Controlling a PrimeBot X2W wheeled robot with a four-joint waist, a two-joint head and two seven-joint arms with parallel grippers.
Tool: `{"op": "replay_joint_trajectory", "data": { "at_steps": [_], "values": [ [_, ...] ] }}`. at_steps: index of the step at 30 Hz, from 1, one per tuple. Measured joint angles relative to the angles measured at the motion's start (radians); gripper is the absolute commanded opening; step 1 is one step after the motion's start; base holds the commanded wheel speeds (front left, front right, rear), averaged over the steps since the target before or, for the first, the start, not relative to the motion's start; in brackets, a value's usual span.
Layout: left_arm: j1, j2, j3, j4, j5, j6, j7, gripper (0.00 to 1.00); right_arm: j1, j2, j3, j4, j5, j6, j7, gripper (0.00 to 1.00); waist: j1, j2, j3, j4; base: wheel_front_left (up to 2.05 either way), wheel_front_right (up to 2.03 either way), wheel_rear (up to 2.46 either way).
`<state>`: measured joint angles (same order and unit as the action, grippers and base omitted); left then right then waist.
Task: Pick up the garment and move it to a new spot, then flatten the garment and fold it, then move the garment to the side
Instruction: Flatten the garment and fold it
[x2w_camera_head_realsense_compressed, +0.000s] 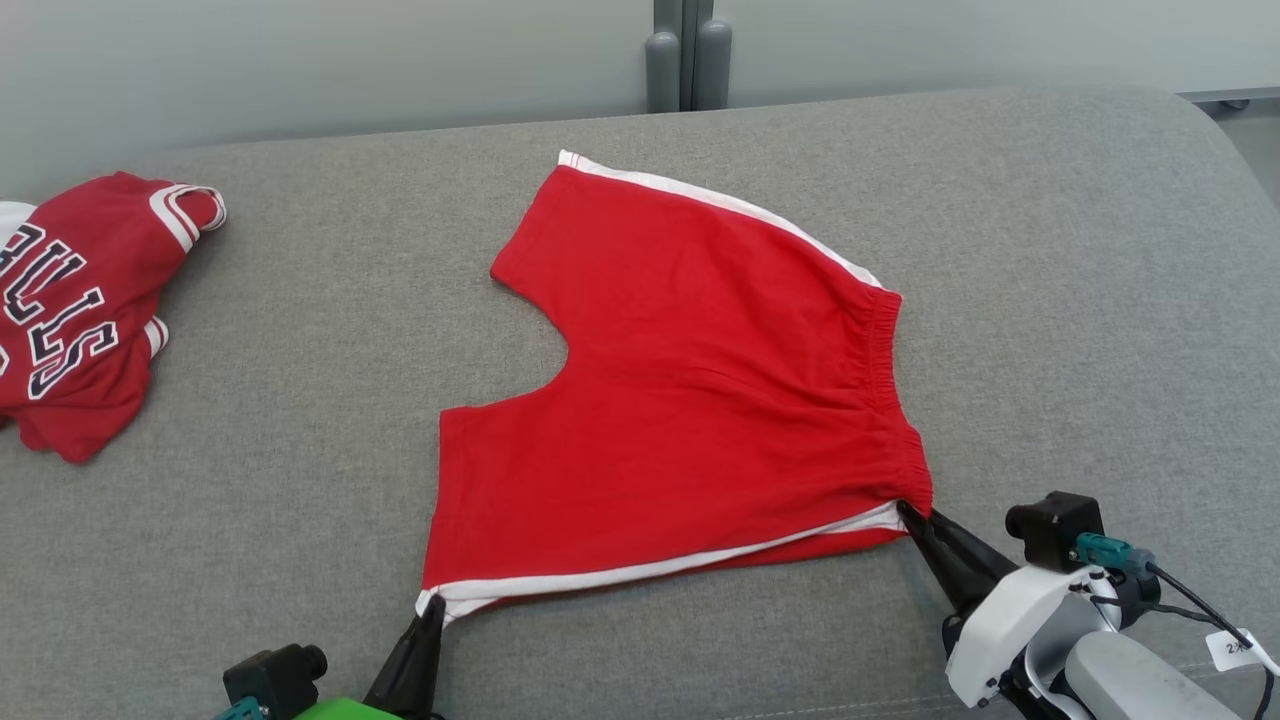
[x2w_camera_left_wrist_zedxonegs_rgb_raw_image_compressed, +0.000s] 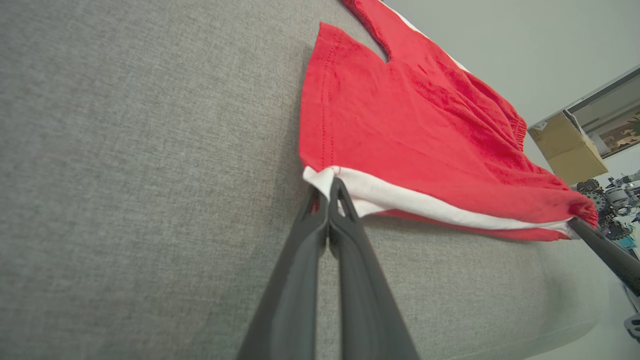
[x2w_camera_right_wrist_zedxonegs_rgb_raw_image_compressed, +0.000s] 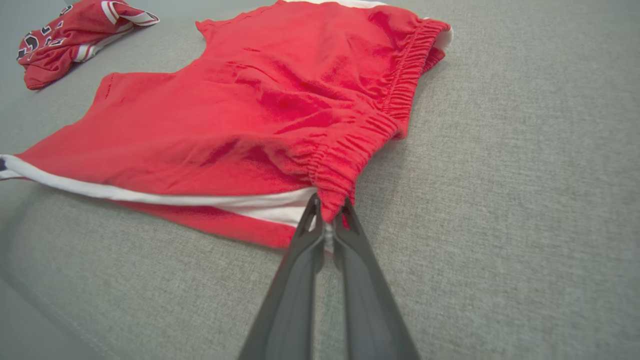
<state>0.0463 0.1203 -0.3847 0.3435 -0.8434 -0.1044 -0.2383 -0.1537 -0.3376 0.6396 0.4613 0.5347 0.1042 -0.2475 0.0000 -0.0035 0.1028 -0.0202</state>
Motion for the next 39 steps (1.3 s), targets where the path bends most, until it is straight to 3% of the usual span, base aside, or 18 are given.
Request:
{"op": "replay_joint_trajectory", "data": {
  "at_steps": [1, 2, 3, 4, 5, 6, 8, 19, 28, 39],
  "values": [
    [-0.001, 0.001, -0.003, 0.005, 0.005, 0.000, 0.000, 0.00, 0.000, 0.003, -0.003, 0.000, -0.003, 0.000, 0.000, 0.45, 0.0000, 0.0000, 0.000, 0.000, 0.00, 0.00, 0.00],
    [-0.002, 0.001, -0.004, 0.008, 0.005, 0.000, 0.000, 0.00, 0.000, 0.007, -0.008, 0.000, -0.007, 0.000, 0.000, 0.45, 0.0000, 0.0000, -0.001, 0.000, 0.00, 0.00, 0.00],
    [-0.005, 0.002, -0.006, 0.011, 0.009, 0.000, 0.001, 0.00, 0.000, 0.012, -0.012, 0.000, -0.010, -0.001, 0.000, 0.87, 0.0000, 0.0000, -0.001, -0.001, 0.00, 0.00, 0.00],
    [-0.007, 0.004, -0.006, 0.012, 0.016, 0.000, 0.000, 0.25, 0.000, 0.017, -0.016, 0.000, -0.015, -0.001, 0.000, 1.00, 0.0000, 0.0000, -0.001, -0.001, 0.00, 0.00, 0.00],
    [-0.009, 0.006, -0.006, 0.013, 0.021, 0.000, 0.000, 0.49, 0.000, 0.020, -0.019, -0.001, -0.020, -0.001, 0.000, 1.00, 0.0000, 0.0000, -0.001, -0.001, 0.00, 0.00, 0.00],
    [-0.011, 0.008, -0.005, 0.013, 0.021, 0.000, 0.000, 0.81, 0.000, 0.020, -0.023, -0.001, -0.027, -0.002, 0.000, 1.00, 0.0000, 0.0000, -0.001, -0.002, 0.00, 0.00, 0.00],
    [-0.012, 0.017, -0.001, 0.012, 0.024, 0.000, 0.000, 1.00, 0.003, 0.020, -0.049, -0.007, -0.043, -0.021, 0.000, 1.00, 0.0000, 0.0000, 0.001, -0.004, 0.00, 0.00, 0.00],
    [-0.015, 0.048, 0.007, -0.012, 0.074, 0.005, -0.002, 1.00, 0.096, 0.020, -0.086, -0.047, -0.059, -0.029, 0.000, 1.00, 0.0000, 0.0000, 0.009, -0.012, 0.00, 0.00, 0.00],
    [-0.035, 0.050, 0.080, -0.097, 0.106, 0.026, -0.010, 1.00, 0.110, -0.012, -0.180, -0.163, -0.109, -0.064, -0.002, 1.00, 0.0000, 0.0000, 0.005, -0.028, 0.00, 0.00, 0.00],
    [-0.106, 0.017, 0.115, -0.217, 0.227, 0.068, -0.012, 1.00, -0.007, -0.013, -0.267, -0.287, -0.187, -0.119, -0.004, 1.00, 0.0000, 0.0000, -0.021, -0.065, 0.00, 0.00, 0.00]
  ]
}}
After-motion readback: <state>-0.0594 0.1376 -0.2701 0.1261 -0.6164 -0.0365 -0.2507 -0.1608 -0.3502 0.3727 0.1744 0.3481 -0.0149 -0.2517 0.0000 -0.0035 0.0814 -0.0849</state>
